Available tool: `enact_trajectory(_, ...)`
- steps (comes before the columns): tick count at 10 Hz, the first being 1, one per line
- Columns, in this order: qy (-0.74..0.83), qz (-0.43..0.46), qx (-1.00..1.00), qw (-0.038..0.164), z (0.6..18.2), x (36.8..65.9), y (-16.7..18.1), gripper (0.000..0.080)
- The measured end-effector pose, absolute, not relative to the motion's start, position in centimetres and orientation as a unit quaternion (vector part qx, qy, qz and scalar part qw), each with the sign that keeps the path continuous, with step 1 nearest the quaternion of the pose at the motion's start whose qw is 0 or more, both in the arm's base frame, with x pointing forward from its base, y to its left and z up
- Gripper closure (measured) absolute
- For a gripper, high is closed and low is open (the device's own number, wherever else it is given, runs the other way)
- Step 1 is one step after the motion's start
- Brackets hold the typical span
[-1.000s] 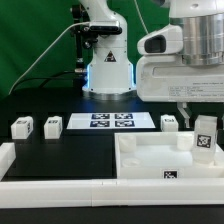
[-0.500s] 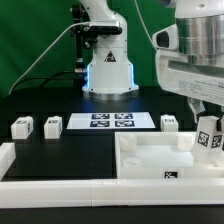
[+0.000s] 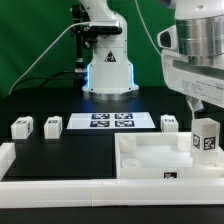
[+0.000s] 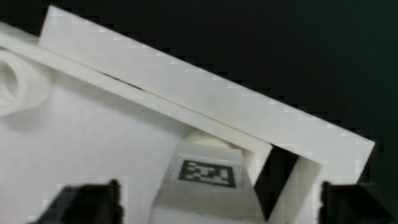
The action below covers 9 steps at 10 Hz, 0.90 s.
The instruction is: Assemble one leg
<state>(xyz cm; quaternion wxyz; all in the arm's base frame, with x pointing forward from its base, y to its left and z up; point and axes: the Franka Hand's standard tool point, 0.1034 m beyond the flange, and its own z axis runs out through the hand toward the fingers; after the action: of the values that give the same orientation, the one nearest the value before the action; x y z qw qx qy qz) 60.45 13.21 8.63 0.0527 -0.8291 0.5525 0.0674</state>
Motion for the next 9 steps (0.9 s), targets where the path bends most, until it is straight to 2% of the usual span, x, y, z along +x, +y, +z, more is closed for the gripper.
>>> enact_trajectory(1, 0.526, 0.066, -0.846, 0.054, 8.62, 60.44, 13.23, 0.0177)
enact_trajectory(2, 0.477, 0.063, -0.875, 0.056, 8.60, 60.38, 13.25, 0.0158)
enact_trajectory(4, 0.351, 0.063, -0.933, 0.047, 8.51, 59.95, 13.58, 0.0151)
enact_trajectory(9, 0.057, 0.046, -0.996, 0.057, 8.30, 59.97, 13.06, 0.0150)
